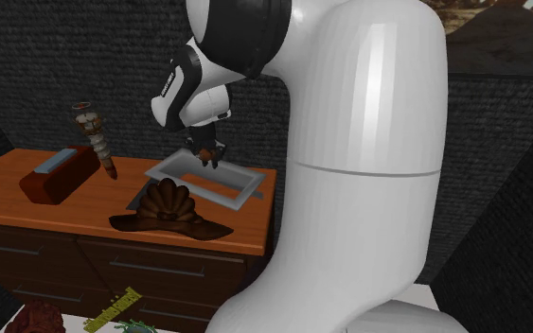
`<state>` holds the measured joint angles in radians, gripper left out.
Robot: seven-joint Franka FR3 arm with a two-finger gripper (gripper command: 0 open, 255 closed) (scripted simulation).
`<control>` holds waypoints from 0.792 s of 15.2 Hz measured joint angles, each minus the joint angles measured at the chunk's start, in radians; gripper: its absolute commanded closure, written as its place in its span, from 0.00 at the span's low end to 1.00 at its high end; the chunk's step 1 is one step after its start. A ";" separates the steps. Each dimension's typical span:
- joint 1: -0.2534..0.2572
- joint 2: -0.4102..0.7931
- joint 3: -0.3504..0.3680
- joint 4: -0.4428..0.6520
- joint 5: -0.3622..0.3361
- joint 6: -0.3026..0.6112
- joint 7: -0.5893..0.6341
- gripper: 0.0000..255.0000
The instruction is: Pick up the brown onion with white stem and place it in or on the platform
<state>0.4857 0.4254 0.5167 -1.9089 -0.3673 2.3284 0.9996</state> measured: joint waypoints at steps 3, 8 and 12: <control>0.000 0.000 0.000 0.000 0.000 0.000 0.000 0.00; -0.003 -0.011 0.005 0.004 0.008 -0.013 -0.006 0.00; -0.021 -0.077 0.032 0.011 0.056 -0.076 -0.034 0.00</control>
<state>0.4647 0.3483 0.5488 -1.8981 -0.3110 2.2524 0.9659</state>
